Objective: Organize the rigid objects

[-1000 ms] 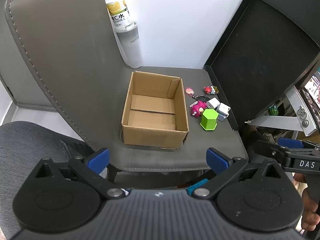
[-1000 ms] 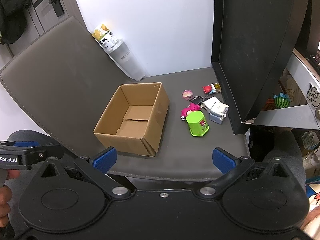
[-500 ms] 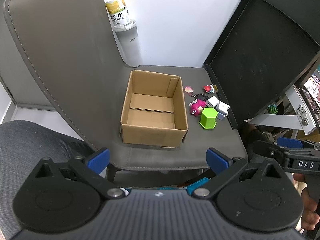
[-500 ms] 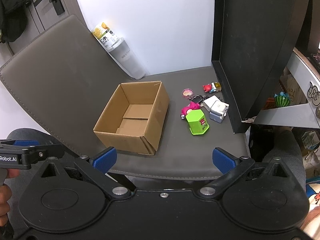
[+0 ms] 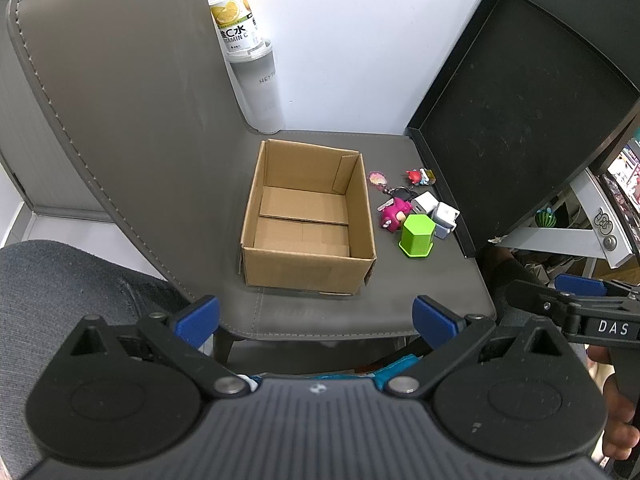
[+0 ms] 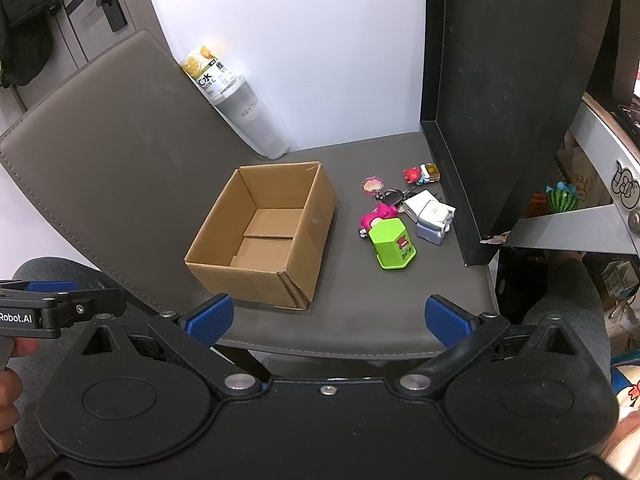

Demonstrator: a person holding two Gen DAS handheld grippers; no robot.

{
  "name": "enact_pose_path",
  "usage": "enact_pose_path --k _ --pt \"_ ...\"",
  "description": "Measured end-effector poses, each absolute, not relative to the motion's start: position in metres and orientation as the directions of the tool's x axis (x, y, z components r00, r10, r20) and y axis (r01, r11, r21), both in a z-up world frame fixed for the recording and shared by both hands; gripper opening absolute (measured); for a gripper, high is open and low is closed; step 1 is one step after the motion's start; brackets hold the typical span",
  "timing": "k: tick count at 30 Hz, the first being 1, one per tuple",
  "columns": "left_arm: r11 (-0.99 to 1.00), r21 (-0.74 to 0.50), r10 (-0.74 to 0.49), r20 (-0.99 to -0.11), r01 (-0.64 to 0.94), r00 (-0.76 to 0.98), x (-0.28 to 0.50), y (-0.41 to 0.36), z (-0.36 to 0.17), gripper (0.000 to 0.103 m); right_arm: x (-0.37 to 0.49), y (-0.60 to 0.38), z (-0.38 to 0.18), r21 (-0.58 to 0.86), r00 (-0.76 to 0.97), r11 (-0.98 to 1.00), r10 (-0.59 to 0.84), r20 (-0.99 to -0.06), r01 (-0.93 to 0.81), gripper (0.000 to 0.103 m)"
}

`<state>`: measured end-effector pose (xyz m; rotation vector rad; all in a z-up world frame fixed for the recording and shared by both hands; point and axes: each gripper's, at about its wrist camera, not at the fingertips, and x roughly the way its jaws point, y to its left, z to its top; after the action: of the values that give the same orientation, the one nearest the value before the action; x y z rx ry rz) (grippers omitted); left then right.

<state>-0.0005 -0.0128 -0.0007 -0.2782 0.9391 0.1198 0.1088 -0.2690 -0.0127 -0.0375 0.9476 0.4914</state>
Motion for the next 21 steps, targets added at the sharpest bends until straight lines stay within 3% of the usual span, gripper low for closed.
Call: enact_pose_path --k 21 --pt "0.961 -0.179 -0.024 -0.816 -0.213 0.577 0.0048 -0.018 -0.0039 0.102 0.1108 -0.271 -0.0147 0.188 0.487 0.897 0.382 -0.785 -0.401 0.103"
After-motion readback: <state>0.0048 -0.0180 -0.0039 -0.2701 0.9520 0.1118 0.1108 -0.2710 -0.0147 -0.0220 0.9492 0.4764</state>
